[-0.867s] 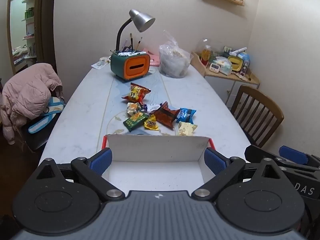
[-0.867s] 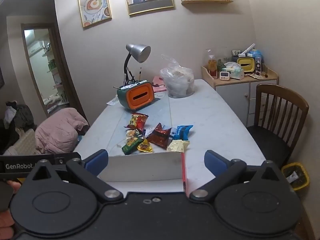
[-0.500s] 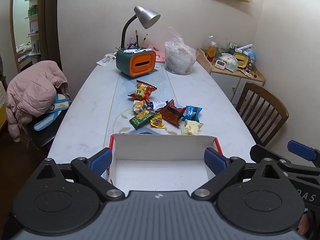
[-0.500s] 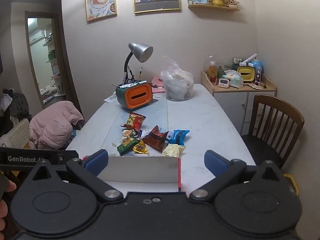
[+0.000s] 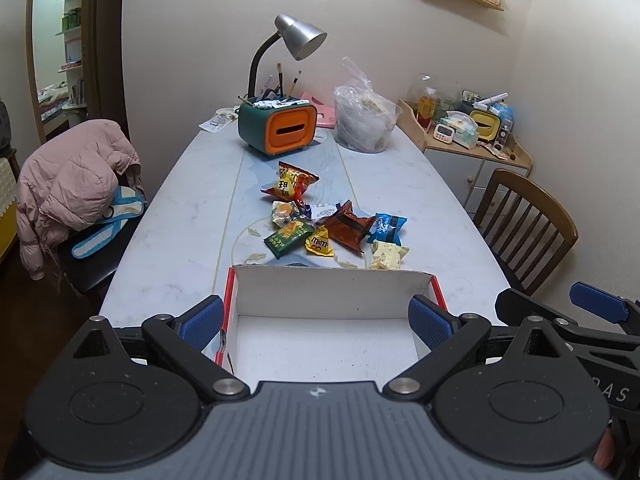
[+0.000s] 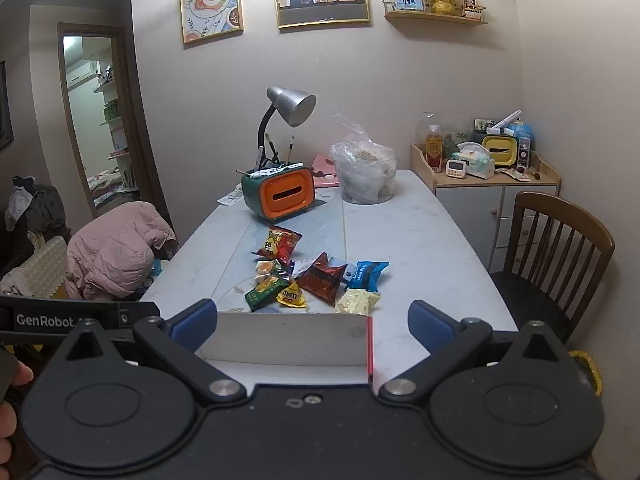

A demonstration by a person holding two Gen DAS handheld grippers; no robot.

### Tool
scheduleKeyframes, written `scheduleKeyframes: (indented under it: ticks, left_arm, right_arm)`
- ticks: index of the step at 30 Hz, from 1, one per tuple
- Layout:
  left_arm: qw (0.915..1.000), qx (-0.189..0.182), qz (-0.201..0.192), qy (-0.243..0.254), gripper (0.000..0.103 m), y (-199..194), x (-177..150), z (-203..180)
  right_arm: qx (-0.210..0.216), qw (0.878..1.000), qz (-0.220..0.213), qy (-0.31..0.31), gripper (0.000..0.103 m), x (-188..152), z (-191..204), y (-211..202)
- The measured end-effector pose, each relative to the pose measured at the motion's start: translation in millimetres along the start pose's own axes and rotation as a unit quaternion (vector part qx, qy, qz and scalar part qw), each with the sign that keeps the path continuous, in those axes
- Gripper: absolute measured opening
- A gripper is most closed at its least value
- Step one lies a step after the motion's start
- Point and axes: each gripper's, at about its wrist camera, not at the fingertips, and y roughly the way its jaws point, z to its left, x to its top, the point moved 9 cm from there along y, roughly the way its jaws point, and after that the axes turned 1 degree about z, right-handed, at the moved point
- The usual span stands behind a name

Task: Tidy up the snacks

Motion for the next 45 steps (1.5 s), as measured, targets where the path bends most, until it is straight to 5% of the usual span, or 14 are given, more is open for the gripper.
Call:
scheduleKeyframes:
  ticks: [45]
  left_arm:
    - [0.9998,0.009,0.014,-0.010,0.099,-6.3,-14.5,-2.8]
  right_arm:
    - [0.005,1.000,-0.001,0.002,0.103,-3.2,0.8,-10.3]
